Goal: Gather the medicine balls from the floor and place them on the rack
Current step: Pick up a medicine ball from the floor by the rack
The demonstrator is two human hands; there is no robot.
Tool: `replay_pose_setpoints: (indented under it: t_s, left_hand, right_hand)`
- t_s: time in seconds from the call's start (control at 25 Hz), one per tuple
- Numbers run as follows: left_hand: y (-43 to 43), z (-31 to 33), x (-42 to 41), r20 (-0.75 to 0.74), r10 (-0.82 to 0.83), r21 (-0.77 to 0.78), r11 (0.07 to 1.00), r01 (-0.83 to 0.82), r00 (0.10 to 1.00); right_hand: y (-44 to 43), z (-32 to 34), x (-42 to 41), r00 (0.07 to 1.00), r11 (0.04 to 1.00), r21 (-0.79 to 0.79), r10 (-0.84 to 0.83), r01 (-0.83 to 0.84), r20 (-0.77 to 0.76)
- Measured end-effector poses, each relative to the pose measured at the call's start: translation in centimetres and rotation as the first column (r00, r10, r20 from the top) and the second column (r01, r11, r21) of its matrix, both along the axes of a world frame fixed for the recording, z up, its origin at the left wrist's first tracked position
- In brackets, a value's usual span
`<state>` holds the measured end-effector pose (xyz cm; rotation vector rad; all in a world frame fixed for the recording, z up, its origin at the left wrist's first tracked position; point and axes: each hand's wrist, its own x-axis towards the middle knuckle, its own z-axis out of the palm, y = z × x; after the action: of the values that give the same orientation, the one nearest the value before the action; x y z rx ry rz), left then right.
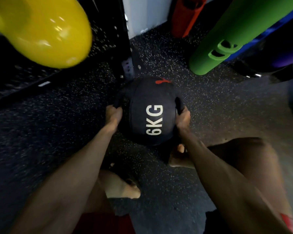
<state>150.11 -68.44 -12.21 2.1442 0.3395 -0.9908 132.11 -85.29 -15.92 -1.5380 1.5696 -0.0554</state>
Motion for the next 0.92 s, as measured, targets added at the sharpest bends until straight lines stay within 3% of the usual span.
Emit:
replay_pose_setpoints:
  t_s: [0.24,0.44,0.64,0.92]
  left_hand:
    - [5.8,24.5,1.4,0.138,0.133,-0.119,0.986,-0.117,0.981]
    - [10.8,43.4,1.2,0.228,0.199,-0.324,0.939,-0.118,0.953]
    - [14.7,52.9,0.5,0.273,0.276,-0.477,0.871,-0.120,0.922]
    - [18.6,66.4,-1.8,0.389,0.436,-0.561,0.811,-0.166,0.811]
  right_hand:
    - [4.0,26.1,2.5,0.982,0.991,-0.116,0.092,-0.073,0.168]
    - [8.9,45.0,2.4,0.953,0.979,-0.199,0.110,-0.054,0.283]
    - [10.8,55.8,2.1,0.896,0.949,-0.301,0.211,-0.092,0.390]
    - [12.3,68.4,3.6,0.772,0.874,-0.461,0.396,-0.151,0.498]
